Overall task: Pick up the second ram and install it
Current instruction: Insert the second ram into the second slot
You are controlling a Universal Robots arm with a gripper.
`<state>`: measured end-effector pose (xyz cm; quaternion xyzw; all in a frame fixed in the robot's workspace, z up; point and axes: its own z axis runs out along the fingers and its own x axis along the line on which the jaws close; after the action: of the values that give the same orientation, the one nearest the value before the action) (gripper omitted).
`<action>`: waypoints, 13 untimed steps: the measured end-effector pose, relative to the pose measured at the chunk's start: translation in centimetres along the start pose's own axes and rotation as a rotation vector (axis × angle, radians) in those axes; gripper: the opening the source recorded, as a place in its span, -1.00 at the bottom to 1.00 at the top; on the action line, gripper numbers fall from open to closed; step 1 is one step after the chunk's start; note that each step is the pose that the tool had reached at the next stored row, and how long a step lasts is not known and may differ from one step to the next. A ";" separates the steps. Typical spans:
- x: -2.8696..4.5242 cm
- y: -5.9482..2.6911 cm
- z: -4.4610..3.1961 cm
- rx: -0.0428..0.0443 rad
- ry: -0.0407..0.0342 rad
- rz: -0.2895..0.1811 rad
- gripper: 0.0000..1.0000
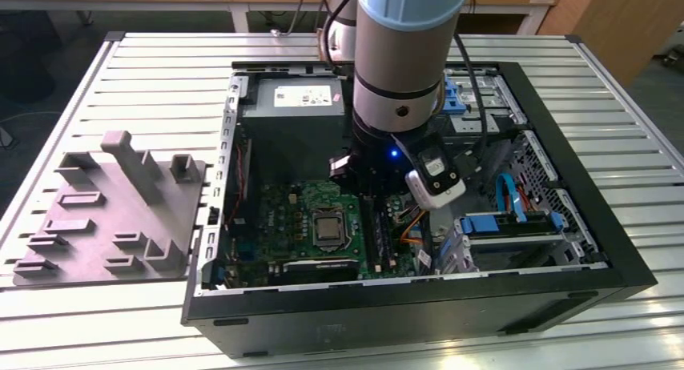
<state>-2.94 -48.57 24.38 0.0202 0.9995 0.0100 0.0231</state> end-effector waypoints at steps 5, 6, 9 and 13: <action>0.05 -0.02 0.59 -0.0038 0.0001 0.000 -0.77; 0.06 -0.02 0.67 -0.0038 0.0000 -0.001 -0.77; 0.15 -0.01 0.81 -0.0039 -0.0002 -0.004 -0.77; 0.38 0.05 0.90 -0.0039 -0.0004 -0.009 -0.77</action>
<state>-3.28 -48.49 23.46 0.0155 0.9995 0.0119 0.0234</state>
